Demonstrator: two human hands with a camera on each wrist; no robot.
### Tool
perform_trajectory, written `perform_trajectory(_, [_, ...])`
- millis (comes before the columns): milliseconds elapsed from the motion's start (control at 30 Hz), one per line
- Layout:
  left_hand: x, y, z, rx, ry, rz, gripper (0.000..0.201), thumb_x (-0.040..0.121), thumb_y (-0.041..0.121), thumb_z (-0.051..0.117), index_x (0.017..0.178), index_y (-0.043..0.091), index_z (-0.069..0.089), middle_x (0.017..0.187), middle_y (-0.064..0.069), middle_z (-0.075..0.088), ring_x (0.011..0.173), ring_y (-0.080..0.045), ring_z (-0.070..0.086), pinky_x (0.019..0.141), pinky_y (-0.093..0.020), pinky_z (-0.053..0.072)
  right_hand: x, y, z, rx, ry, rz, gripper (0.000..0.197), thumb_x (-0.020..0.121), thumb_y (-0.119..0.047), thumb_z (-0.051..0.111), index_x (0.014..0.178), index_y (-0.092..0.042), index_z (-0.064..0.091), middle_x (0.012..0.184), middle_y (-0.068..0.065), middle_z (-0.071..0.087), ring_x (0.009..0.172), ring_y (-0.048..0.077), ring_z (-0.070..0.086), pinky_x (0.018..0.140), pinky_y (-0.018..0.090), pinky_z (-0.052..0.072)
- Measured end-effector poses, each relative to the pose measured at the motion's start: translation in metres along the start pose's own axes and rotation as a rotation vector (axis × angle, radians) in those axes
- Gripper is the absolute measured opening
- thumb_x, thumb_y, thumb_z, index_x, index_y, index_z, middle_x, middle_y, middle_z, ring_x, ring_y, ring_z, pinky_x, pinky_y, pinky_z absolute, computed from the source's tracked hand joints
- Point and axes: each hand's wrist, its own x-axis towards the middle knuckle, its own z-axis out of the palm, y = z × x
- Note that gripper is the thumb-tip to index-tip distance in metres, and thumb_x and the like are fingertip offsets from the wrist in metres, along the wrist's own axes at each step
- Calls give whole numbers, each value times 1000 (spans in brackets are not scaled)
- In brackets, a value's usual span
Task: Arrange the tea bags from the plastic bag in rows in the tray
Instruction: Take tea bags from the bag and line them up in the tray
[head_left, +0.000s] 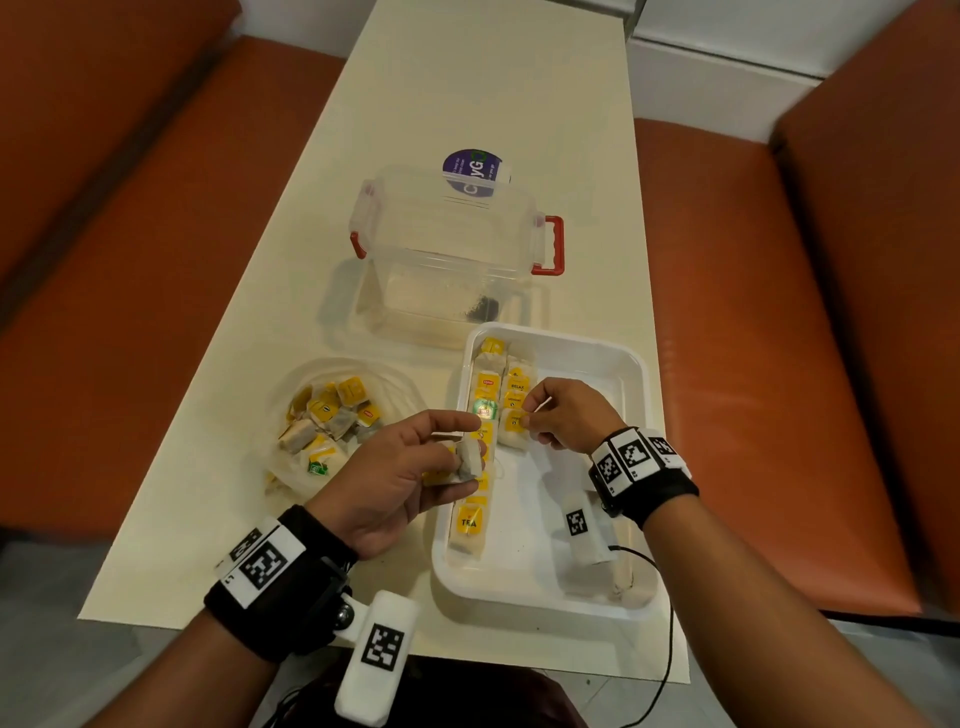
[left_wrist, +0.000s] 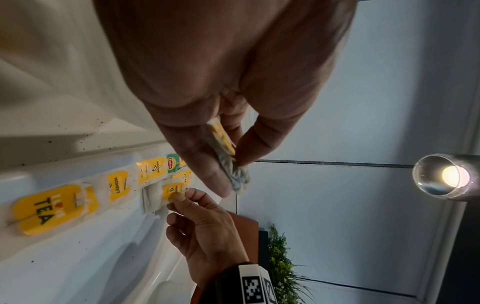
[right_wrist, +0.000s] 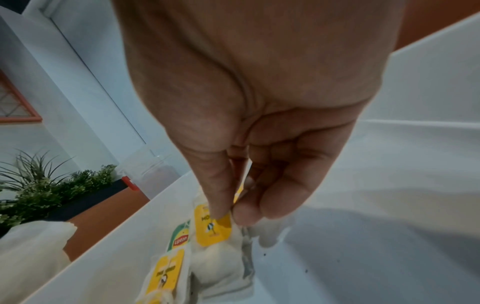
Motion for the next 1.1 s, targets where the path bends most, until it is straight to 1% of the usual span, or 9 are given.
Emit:
perform_trajectory(133, [2,-1,1,6,-2,11,35,92,-14,50,120,3,63,80,-4,72,74,-15,69,81,-34,61,3,0,1,-12,5,7,16,85,-13,75,81,-22,62,66,3,68,56,12,59,57,24,49])
perform_trajectory(200, [3,-1,1,12,-4,13,35,92,-14,49,120,3,63,76,-2,71,71,-13,69,82,-34,60,3,0,0,-20,10,16,16,85,-13,75,81,-21,62,64,2,67,53,10,58,55,23,47])
perform_trajectory(267, [4,-1,1,13,0,13,35,92,-14,50,120,3,63,83,-5,73,75,-16,70,81,-34,60,4,0,0,-19,20,23,16,84,-13,75,80,-21,62,63,1,66,50,9,57,53,22,46])
perform_trajectory(367, [6,-1,0,8,14,9,34,92,-14,51,118,4,65,99,-13,71,85,-22,69,79,-33,62,5,1,1,-16,48,30,14,83,-13,74,82,-22,62,61,0,67,53,11,58,56,24,48])
perform_trajectory(600, [8,-4,1,-11,13,14,36,90,-15,55,118,6,66,114,-19,69,92,-26,68,78,-32,62,9,2,2,12,49,37,16,80,-13,78,84,-20,63,63,3,69,55,12,61,60,26,53])
perform_trajectory(667, [9,-4,1,-16,12,13,37,89,-15,56,118,6,66,114,-20,70,94,-27,68,76,-31,62,9,3,2,21,55,34,17,80,-12,78,85,-19,63,65,6,70,58,15,63,62,29,55])
perform_trajectory(800, [11,-5,2,-20,24,10,37,88,-14,58,117,8,67,102,-21,70,83,-23,70,71,-28,62,10,3,1,43,79,18,16,81,-11,77,86,-18,62,72,10,74,59,15,64,64,31,56])
perform_trajectory(933, [12,-5,2,-31,19,3,39,88,-13,60,118,11,67,107,-22,68,91,-29,65,67,-27,62,11,5,0,44,94,6,18,82,-12,77,84,-19,61,74,8,74,58,13,64,62,29,56])
perform_trajectory(1100, [12,-4,4,-15,20,23,37,89,-10,60,118,13,66,110,-19,72,91,-27,67,68,-28,62,10,8,0,54,98,-7,19,83,-14,78,85,-20,60,72,3,72,59,11,64,60,26,54])
